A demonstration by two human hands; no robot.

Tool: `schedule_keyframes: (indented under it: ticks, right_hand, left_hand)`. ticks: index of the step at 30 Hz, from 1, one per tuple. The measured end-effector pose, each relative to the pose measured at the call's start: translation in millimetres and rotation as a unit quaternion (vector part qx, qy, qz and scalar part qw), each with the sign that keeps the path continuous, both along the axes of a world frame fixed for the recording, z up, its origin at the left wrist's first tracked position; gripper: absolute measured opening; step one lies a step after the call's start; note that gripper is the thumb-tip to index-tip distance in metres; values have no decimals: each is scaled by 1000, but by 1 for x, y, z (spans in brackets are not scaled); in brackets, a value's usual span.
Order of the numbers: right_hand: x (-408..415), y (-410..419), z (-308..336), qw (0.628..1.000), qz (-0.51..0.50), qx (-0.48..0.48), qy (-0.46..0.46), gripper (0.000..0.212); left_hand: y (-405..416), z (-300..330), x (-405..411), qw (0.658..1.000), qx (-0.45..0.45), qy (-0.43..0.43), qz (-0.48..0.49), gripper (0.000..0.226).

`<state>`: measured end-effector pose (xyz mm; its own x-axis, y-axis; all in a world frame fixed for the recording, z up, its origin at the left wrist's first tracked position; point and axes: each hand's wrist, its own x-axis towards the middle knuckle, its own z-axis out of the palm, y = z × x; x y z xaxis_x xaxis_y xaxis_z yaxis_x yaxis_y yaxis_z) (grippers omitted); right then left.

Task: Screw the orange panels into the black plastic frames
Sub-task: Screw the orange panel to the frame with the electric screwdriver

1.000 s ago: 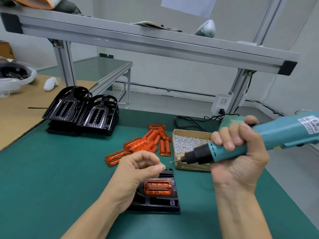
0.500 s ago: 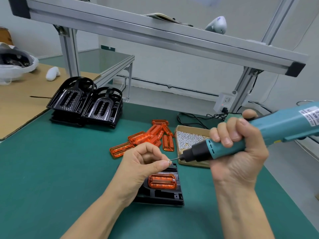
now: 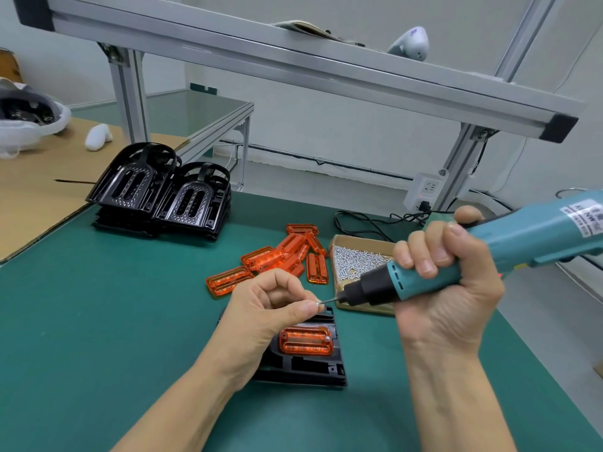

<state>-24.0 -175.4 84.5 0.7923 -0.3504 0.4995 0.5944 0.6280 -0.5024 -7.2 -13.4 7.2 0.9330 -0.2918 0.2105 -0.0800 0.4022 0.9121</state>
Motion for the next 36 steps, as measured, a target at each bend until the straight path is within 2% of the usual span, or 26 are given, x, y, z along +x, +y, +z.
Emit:
schedule_keyframes:
  ticks: [8,13,19,23,27,31,36]
  right_hand:
    - [1,2,-4,998,18,-47,-23,20]
    - [5,5,-10,1000,14,-3,-19,19]
    - [8,3,-11,1000,17,-2,-7,20]
    - [9,1,-10,1000,19,-2,-6,20]
    - [10,-2,-7,1000,13,-14,-2,20]
    - [14,-2,-10,998,19,-59,23,22]
    - [21,11,-21,991,25,-112,64,22]
  left_hand:
    - [-3,-4,1,999,26,-23,17,21]
    - [0,-6,1,999,27,-36,30,18]
    - [0,-6,3,999,33,-28,23,16]
    - [4,-4,3,997,68,-38,14,27]
    - [11,0,8,989,100,-53,97,24]
    - [25,-6,20,934,265,-44,235,22]
    - [26,-16,21,893,416,-35,169,23]
